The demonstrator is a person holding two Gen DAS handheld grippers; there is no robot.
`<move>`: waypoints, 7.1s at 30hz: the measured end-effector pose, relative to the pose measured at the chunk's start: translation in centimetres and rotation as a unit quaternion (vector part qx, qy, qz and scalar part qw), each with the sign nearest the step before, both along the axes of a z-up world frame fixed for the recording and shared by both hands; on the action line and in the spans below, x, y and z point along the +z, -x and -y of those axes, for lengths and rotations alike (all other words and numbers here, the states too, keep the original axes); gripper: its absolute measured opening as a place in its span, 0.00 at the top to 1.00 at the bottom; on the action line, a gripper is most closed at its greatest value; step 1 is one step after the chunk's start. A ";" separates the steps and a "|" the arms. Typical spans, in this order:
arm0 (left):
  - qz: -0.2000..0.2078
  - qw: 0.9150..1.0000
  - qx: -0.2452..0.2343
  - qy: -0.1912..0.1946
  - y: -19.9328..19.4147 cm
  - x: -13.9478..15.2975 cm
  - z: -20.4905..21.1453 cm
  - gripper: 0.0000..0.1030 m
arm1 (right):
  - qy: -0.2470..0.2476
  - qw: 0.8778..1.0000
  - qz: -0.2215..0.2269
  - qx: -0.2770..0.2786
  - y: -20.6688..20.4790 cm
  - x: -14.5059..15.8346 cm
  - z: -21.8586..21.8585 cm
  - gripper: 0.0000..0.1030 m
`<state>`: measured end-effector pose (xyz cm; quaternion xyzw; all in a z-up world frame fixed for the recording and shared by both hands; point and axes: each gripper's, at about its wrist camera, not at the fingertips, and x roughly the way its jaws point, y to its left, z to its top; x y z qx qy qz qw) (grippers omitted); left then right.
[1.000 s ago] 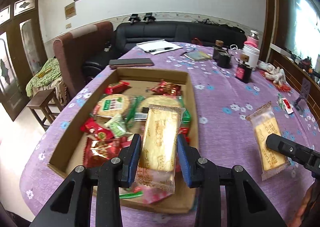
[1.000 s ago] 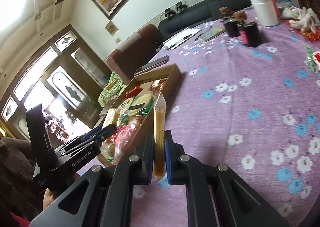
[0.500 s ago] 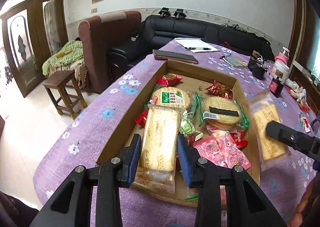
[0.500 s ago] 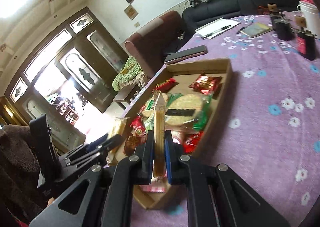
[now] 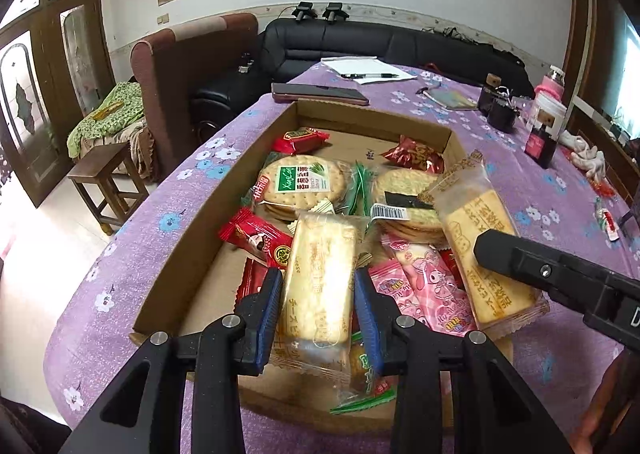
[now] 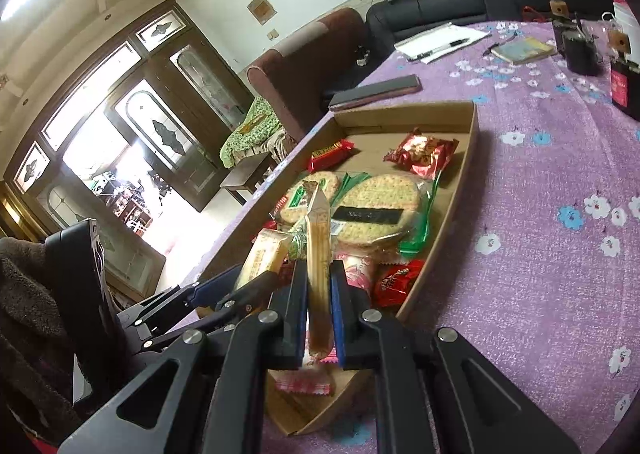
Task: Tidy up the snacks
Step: 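Open both tools over the box and move them back to the table, then grasp a white-red packet with the right tool while the left tool grasps a green candy, then carry the white-red packet and green candy over the box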
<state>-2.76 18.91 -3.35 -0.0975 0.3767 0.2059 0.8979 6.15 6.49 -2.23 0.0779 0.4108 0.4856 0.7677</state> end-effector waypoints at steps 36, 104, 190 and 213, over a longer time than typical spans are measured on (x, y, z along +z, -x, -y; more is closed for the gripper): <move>0.059 0.997 -0.028 -0.043 -1.8 4.7 6.1 0.03 | 0.049 0.960 0.052 -0.271 -6.7 0.0 26.9 0.52; -0.069 0.944 -0.323 -0.001 -29.7 -1.7 36.1 0.80 | 0.214 0.933 0.065 -0.282 -12.6 -3.3 37.1 0.73; -0.003 1.000 0.007 0.009 -4.4 2.4 -2.9 0.79 | 0.015 1.000 0.018 -0.009 -6.0 2.3 -1.5 0.72; -0.072 0.995 -0.039 0.057 -17.6 2.2 -5.2 0.79 | 0.062 0.996 0.024 -0.067 -13.9 0.8 -5.0 0.72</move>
